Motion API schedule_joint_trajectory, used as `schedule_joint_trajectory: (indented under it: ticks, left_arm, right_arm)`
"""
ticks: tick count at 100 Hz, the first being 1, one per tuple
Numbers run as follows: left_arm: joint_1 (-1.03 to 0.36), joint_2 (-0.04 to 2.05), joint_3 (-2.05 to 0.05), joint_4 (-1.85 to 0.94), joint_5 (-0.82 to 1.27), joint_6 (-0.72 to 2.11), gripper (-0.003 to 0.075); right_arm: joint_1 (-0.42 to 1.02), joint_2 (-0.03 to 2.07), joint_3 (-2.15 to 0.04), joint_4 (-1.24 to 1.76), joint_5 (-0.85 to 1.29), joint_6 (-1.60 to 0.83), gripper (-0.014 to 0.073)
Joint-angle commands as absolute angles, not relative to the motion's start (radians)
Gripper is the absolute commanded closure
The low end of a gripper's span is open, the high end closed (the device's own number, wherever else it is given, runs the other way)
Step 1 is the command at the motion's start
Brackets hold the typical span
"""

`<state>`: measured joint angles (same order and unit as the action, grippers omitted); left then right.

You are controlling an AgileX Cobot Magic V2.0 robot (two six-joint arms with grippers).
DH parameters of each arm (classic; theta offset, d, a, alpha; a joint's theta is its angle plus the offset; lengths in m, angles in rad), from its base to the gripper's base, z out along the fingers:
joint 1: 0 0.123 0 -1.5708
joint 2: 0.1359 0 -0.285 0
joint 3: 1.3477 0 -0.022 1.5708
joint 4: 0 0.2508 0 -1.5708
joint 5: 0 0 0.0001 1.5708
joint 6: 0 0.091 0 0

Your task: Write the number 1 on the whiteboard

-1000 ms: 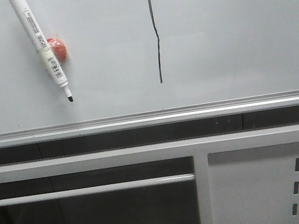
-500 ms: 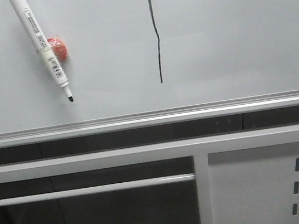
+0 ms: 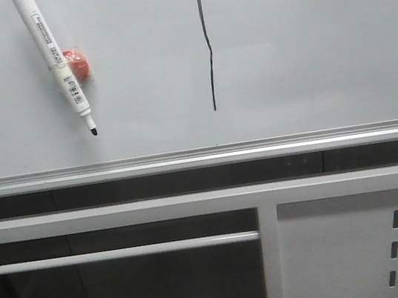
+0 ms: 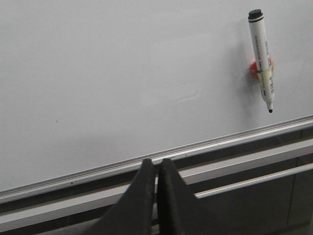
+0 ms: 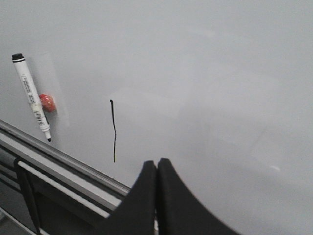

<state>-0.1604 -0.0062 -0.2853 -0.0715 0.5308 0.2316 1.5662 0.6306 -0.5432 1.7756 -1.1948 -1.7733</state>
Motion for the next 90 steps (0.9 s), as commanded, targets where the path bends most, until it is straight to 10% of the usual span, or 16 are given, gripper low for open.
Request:
schedule_joint_trajectory:
  ticks: [1, 26, 90]
  left_arm:
    - [-0.158, -0.032, -0.31, -0.085, 0.449, 0.223, 0.0738]
    - [-0.158, -0.032, -0.31, -0.085, 0.449, 0.223, 0.0738]
    - [-0.158, -0.032, -0.31, -0.085, 0.449, 0.223, 0.0738]
  right_arm:
    - [1.567, 0.636, -0.582, 1.682, -1.124, -1.783, 0.0665]
    - [1.567, 0.636, -0.589, 1.575, -0.75, -1.781, 0.0665]
    - [1.567, 0.638, -0.61, 1.335, -0.841, -1.763, 0.0665]
